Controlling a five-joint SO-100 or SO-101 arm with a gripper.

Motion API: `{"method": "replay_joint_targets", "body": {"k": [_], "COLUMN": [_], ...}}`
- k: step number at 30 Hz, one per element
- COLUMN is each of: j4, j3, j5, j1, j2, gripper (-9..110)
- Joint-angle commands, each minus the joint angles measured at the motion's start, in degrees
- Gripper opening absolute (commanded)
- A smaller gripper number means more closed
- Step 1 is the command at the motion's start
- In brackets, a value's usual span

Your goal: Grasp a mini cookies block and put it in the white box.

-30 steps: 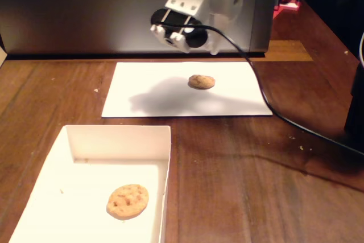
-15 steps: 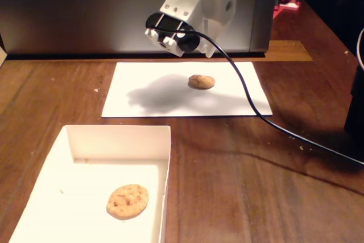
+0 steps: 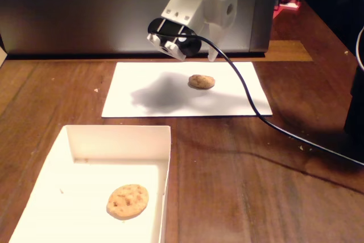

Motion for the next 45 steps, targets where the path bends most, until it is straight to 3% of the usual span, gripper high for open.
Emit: {"method": "replay_joint_targets", "body": {"k": [1,45], "j4": [0.5,-2.1], "j3": [-5.3,-4.3], "j5": [1.1,3.9], "j1": [-0.5,-0.1], "j2": [1.9,-7.1], "gripper": [42,40]}}
